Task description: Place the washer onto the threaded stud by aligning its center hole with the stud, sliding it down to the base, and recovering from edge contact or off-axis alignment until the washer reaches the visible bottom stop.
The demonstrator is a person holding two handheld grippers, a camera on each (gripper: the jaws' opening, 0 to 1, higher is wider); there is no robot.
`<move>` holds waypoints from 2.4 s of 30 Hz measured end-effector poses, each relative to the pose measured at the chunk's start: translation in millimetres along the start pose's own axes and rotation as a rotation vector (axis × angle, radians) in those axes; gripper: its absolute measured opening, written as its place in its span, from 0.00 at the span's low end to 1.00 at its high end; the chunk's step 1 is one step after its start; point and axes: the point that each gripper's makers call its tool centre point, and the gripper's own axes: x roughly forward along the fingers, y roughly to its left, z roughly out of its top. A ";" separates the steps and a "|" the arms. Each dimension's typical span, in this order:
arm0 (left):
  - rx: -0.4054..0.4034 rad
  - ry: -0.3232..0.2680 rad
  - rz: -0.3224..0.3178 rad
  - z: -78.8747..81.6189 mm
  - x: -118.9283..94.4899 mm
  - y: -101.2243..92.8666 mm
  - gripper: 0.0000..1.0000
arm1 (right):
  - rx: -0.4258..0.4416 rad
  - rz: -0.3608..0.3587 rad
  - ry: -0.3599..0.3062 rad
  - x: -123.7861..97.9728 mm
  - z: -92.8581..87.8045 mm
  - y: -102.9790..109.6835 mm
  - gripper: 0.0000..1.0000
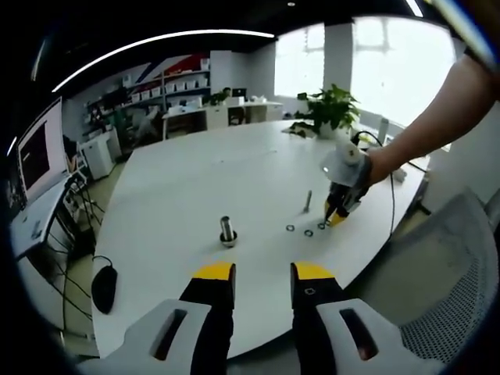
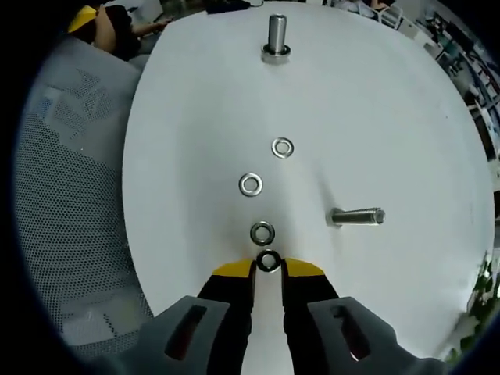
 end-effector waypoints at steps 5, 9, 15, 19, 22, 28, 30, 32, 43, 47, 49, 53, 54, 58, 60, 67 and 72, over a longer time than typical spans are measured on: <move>0.003 -0.001 -0.001 0.5 -0.3 -0.6 0.26 | -0.007 -0.016 0.010 -0.7 -1.0 1.4 0.14; 0.005 -0.010 0.001 1.9 -1.1 -0.6 0.26 | 0.033 -0.010 -0.002 -1.2 -2.2 2.5 0.13; 0.000 -0.017 0.003 3.9 -1.2 0.6 0.26 | 0.080 0.015 -0.023 -5.5 0.4 12.6 0.13; 0.001 -0.015 0.005 3.5 -0.7 0.6 0.26 | 0.107 0.023 -0.057 -16.0 9.8 15.9 0.13; 0.004 -0.012 0.003 3.2 0.1 0.1 0.26 | 0.110 0.014 -0.066 -22.4 15.3 15.2 0.13; 0.007 -0.007 -0.003 2.6 0.7 -1.1 0.27 | 0.082 -0.004 -0.086 -37.4 34.2 8.9 0.13; 0.006 -0.003 -0.005 1.8 1.1 -1.2 0.27 | 0.081 -0.016 -0.087 -43.1 37.9 1.2 0.13; 0.006 -0.002 -0.005 1.5 1.0 -1.0 0.27 | 0.094 -0.025 -0.092 -48.4 40.1 -7.6 0.13; 0.004 0.004 -0.009 0.4 0.8 -1.5 0.27 | 0.149 -0.049 -0.081 -65.8 37.4 -37.1 0.13; 0.005 0.005 -0.007 0.5 1.0 -1.1 0.27 | 0.159 -0.065 -0.088 -68.0 39.3 -48.5 0.13; 0.005 0.006 -0.006 0.3 1.0 -0.9 0.27 | 0.157 -0.072 -0.092 -66.8 41.4 -52.4 0.13; 0.006 0.012 -0.008 -0.8 1.7 -1.3 0.27 | 0.150 -0.068 -0.078 -59.7 41.3 -53.9 0.13; 0.006 0.012 -0.008 -0.6 1.9 -1.2 0.27 | 0.147 -0.069 -0.075 -58.1 41.7 -54.6 0.13; 0.004 0.017 -0.007 -1.8 2.1 -1.3 0.27 | 0.143 -0.067 -0.076 -57.1 44.0 -55.0 0.13; 0.005 0.016 -0.007 -1.4 2.2 -1.3 0.27 | 0.144 -0.064 -0.070 -55.5 44.2 -55.4 0.13; 0.005 0.021 -0.008 -2.2 3.0 -1.3 0.27 | 0.149 -0.060 -0.065 -54.4 44.3 -57.2 0.13; 0.003 0.021 -0.009 -2.2 2.9 -1.2 0.27 | 0.145 -0.069 -0.065 -57.2 43.0 -56.6 0.13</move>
